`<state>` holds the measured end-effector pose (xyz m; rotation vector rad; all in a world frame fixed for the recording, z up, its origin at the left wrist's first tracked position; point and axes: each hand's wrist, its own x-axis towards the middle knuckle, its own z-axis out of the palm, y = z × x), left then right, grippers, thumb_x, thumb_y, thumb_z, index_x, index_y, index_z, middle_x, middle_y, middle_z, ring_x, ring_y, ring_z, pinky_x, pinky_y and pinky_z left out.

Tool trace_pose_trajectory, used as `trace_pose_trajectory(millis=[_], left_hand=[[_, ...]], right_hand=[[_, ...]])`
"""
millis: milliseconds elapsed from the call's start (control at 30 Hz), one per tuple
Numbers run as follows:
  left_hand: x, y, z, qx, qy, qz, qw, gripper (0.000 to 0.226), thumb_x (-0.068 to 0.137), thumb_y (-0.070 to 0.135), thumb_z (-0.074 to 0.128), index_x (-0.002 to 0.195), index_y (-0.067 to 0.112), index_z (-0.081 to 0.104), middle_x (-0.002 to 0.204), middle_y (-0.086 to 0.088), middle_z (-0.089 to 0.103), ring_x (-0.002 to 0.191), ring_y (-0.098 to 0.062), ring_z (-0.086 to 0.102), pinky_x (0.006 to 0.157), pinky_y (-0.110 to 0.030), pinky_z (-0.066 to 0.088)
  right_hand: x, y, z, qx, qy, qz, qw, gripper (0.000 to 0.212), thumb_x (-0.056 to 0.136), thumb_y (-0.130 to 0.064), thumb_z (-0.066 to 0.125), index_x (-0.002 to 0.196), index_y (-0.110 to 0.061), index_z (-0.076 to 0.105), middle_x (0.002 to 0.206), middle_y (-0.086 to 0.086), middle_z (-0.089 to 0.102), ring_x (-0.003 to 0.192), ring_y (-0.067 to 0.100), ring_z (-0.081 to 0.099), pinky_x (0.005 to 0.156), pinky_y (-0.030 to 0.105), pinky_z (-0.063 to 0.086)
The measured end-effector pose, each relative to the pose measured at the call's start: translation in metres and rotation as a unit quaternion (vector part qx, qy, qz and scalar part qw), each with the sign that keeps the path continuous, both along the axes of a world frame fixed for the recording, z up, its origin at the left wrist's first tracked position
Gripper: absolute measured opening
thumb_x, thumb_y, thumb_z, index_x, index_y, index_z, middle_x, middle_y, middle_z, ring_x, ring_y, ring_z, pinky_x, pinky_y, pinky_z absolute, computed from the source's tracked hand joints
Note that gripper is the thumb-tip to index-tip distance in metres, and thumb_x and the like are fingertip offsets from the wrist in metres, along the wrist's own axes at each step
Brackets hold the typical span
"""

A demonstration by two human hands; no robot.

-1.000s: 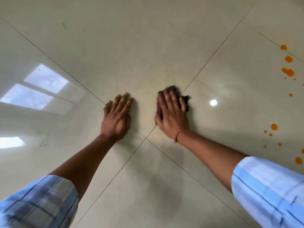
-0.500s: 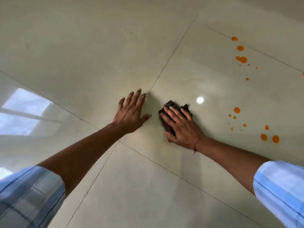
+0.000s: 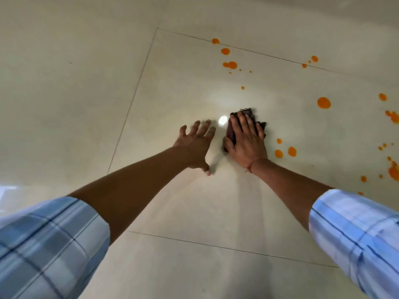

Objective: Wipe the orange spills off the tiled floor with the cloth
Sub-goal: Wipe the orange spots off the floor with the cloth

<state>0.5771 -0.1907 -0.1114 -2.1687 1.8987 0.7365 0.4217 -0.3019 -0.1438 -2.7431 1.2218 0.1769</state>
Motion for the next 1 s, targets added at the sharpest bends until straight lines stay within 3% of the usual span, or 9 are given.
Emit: trace_pose_trajectory(millis=[133,233,333,433,567,733,900,1000], left_hand=[[-0.003,-0.016,-0.004,0.004,-0.029,-0.061,0.998,0.143,0.052,0.066,0.080,0.151,0.015,-0.009,0.159,-0.010,-0.017,0.146,-0.031,-0.012,0.114,-0.055,0.004],[-0.011,-0.034,0.001,0.022,-0.060,-0.114,0.991,0.149,0.046,0.066,0.082,0.151,0.015,-0.012,0.158,-0.010,-0.021,0.146,-0.032,-0.014,0.114,-0.055,0.003],[-0.027,-0.054,-0.001,0.028,-0.037,-0.108,0.993,0.150,0.043,0.066,0.083,0.152,0.016,-0.006,0.159,-0.009,-0.019,0.146,-0.033,-0.014,0.114,-0.056,0.004],[-0.055,-0.067,-0.003,0.057,-0.012,-0.087,0.995,0.155,0.041,0.065,0.085,0.151,0.014,-0.011,0.156,-0.012,-0.026,0.143,-0.039,-0.020,0.112,-0.063,0.005],[-0.068,-0.071,-0.002,0.093,-0.022,-0.074,0.993,0.159,0.042,0.062,0.086,0.148,0.010,-0.021,0.151,-0.015,-0.036,0.138,-0.046,-0.027,0.109,-0.067,0.004],[-0.062,-0.068,-0.008,0.079,-0.002,-0.065,0.995,0.159,0.040,0.061,0.087,0.149,0.014,-0.019,0.152,-0.011,-0.035,0.139,-0.042,-0.028,0.110,-0.065,0.000],[-0.058,-0.067,-0.009,0.068,0.010,-0.068,0.995,0.159,0.040,0.063,0.086,0.149,0.016,-0.019,0.152,-0.010,-0.036,0.139,-0.040,-0.029,0.111,-0.064,-0.002],[-0.063,-0.067,-0.005,0.080,0.010,-0.062,0.995,0.160,0.040,0.061,0.088,0.149,0.015,-0.020,0.152,-0.010,-0.037,0.139,-0.040,-0.029,0.111,-0.065,-0.001]], right_hand=[[-0.056,0.039,-0.001,-0.005,-0.002,0.019,1.000,0.071,0.090,-0.051,0.034,0.153,-0.018,0.026,0.160,0.007,0.026,0.148,0.024,0.020,0.119,0.048,0.017],[-0.073,0.003,0.002,0.004,0.013,0.045,0.999,0.073,0.089,-0.052,0.032,0.154,-0.019,0.024,0.160,0.006,0.025,0.149,0.024,0.017,0.120,0.046,0.013],[-0.069,-0.043,-0.001,-0.009,0.015,-0.063,0.998,0.071,0.091,-0.049,0.034,0.154,-0.019,0.022,0.161,0.006,0.022,0.149,0.023,0.016,0.120,0.047,0.012],[-0.097,-0.023,-0.005,-0.029,-0.004,-0.175,0.984,0.070,0.089,-0.047,0.034,0.152,-0.017,0.027,0.159,0.009,0.028,0.146,0.027,0.023,0.118,0.050,0.019],[-0.136,0.008,-0.003,0.000,0.008,-0.163,0.987,0.071,0.089,-0.049,0.028,0.153,-0.017,0.025,0.159,0.010,0.026,0.147,0.028,0.021,0.119,0.050,0.017],[-0.092,-0.027,-0.003,-0.012,-0.010,-0.286,0.958,0.073,0.089,-0.048,0.028,0.153,-0.015,0.023,0.161,0.010,0.022,0.149,0.028,0.017,0.119,0.051,0.013],[-0.150,0.053,-0.002,0.013,-0.005,-0.074,0.997,0.074,0.086,-0.050,0.040,0.152,-0.018,0.025,0.160,0.007,0.026,0.148,0.026,0.019,0.118,0.051,0.019],[-0.189,0.028,0.003,0.017,0.024,-0.149,0.988,0.074,0.088,-0.050,0.034,0.154,-0.018,0.023,0.161,0.009,0.022,0.148,0.027,0.019,0.119,0.049,0.014]])
